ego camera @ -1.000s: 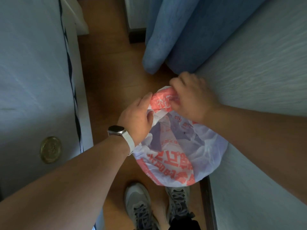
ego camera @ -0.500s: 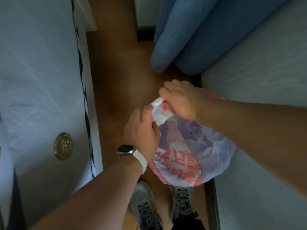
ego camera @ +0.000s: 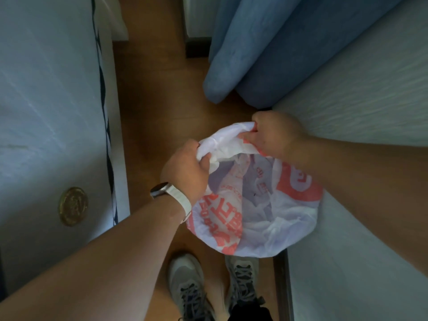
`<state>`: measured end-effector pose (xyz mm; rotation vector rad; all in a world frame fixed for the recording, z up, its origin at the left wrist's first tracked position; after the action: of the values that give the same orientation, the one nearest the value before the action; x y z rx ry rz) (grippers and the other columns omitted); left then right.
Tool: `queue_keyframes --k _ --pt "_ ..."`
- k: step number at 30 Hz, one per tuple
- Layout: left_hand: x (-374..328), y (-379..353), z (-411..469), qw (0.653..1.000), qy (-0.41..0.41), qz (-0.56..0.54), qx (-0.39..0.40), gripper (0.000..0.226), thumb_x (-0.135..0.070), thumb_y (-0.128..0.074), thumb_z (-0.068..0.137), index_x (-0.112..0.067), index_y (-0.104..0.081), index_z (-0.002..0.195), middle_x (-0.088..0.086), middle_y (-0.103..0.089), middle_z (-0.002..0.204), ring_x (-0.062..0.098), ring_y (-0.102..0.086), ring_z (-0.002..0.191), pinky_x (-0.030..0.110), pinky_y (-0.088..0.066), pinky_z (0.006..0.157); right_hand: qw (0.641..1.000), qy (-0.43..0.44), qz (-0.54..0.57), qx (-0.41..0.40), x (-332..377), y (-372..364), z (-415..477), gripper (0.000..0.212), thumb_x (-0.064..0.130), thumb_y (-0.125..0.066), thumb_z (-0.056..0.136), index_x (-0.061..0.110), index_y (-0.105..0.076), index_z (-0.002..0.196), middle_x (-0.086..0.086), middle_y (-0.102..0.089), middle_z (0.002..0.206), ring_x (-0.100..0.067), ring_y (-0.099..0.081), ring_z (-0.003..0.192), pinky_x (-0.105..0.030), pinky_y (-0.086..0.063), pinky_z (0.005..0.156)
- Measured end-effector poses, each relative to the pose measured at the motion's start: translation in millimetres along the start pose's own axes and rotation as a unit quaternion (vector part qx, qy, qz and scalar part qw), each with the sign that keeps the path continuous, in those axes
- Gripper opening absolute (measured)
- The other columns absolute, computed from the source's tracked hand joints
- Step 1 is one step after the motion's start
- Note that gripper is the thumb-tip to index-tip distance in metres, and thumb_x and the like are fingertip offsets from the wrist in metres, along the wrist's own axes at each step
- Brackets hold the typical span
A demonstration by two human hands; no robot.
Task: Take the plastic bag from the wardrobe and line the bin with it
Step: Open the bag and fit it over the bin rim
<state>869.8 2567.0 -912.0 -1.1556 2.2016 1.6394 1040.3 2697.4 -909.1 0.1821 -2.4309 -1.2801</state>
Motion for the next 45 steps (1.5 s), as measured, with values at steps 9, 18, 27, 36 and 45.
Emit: queue_keyframes --k 9,18,27,36,45 --pt "-1 4 1 0.996 0.001 -0.085 0.018 0.018 -0.028 -0.056 0.096 -0.023 -0.048 0.082 -0.010 -0.050 0.065 0.019 -0.051 0.064 0.025 -0.034 0.053 0.954 0.244 -0.139 -0.109 33 9 -9 0.048 0.047 -0.066 0.074 0.014 -0.054 0.106 -0.011 -0.052 0.104 -0.031 -0.049 0.095 -0.043 -0.041 0.078" --pt "-4 11 1 0.996 -0.028 -0.088 -0.003 0.020 -0.024 -0.065 0.091 -0.023 -0.048 0.081 -0.007 -0.051 0.064 0.024 -0.056 0.065 0.024 -0.033 0.051 0.953 0.262 -0.133 0.070 67 -1 4 0.011 0.029 -0.053 0.092 0.020 -0.051 0.088 0.007 -0.039 0.068 -0.014 -0.041 0.061 -0.032 -0.034 0.056" --pt "16 2 -12 0.997 0.067 -0.031 -0.027 0.019 -0.033 -0.056 0.095 -0.023 -0.048 0.081 -0.006 -0.051 0.069 0.008 -0.049 0.060 0.024 -0.034 0.051 0.995 0.085 -0.043 0.008 14 1 17 0.030 0.035 -0.061 0.084 0.019 -0.043 0.064 -0.001 -0.050 0.073 -0.025 -0.050 0.073 -0.032 -0.039 0.065" --pt "15 3 -2 0.991 0.095 -0.094 0.031 0.021 -0.034 -0.048 0.100 -0.023 -0.056 0.084 -0.005 -0.059 0.073 0.017 -0.058 0.070 0.024 -0.043 0.061 0.999 0.050 -0.005 0.008 1 -11 11 0.034 0.042 -0.060 0.087 0.019 -0.043 0.068 0.000 -0.048 0.074 -0.022 -0.047 0.071 -0.030 -0.035 0.065" --pt "11 13 -22 0.992 0.082 -0.037 -0.083 0.035 -0.039 -0.070 0.084 -0.023 -0.056 0.112 -0.001 -0.052 0.108 0.017 -0.056 0.093 0.031 -0.053 0.077 0.968 0.204 -0.129 -0.069 32 -4 -13 0.047 0.038 -0.064 0.074 0.017 -0.047 0.112 -0.010 -0.048 0.108 -0.030 -0.047 0.098 -0.042 -0.039 0.080"
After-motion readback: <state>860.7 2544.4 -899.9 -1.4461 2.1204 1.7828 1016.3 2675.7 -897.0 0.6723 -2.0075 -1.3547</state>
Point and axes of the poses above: each hand's wrist, its own z-axis towards the middle knuckle, its own y-axis out of the back of the hand, x = y × z, the point moved 1 cm from there along z, towards the middle knuckle
